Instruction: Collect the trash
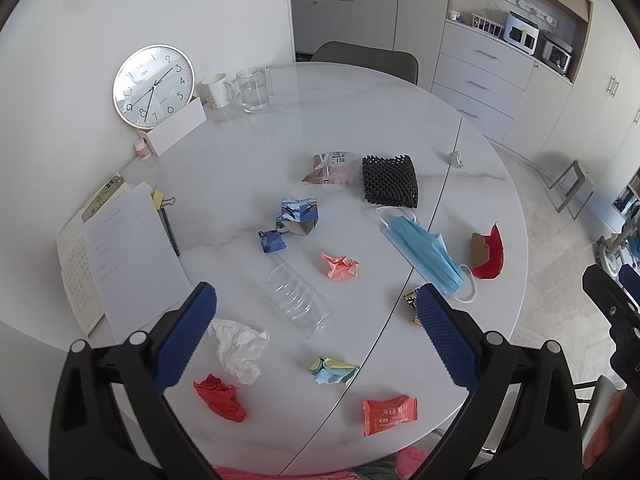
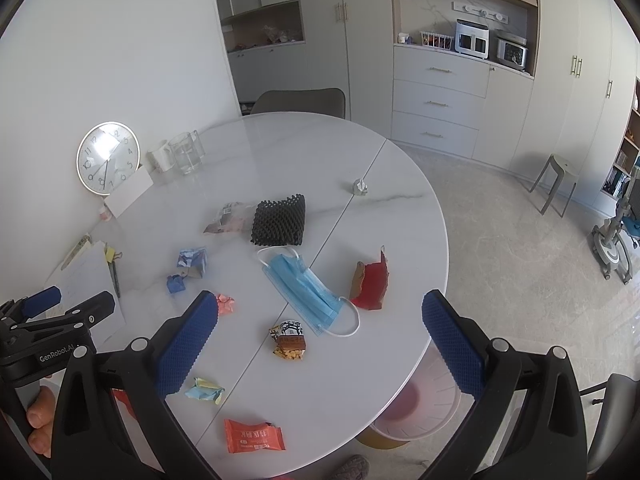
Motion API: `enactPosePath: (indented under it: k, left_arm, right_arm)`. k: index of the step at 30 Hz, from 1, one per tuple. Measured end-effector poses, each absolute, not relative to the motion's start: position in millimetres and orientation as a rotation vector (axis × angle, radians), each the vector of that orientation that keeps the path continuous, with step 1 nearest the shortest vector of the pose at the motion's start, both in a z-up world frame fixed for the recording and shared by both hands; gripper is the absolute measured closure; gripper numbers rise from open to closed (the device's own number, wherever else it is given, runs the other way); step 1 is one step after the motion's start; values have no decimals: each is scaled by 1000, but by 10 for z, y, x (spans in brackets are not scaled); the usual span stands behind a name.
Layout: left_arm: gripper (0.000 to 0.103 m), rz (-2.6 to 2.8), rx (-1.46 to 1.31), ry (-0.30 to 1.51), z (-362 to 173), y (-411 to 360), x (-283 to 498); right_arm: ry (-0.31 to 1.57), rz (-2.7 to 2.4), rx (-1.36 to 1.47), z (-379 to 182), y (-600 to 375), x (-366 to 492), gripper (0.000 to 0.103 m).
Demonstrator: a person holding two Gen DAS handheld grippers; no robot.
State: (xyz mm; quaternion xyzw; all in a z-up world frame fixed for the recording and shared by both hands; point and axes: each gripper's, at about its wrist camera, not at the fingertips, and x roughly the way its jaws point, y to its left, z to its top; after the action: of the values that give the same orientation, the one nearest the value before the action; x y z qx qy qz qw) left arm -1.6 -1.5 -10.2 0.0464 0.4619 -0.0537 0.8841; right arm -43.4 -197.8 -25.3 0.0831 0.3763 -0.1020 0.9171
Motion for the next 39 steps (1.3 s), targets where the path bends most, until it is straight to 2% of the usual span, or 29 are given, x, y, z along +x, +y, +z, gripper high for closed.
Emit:
enactPosePath:
  k: [39]
  left_arm:
    - [7, -116, 94, 975, -127, -20, 0]
  right_arm:
    - [786, -206, 169, -329, -1935, -413, 2]
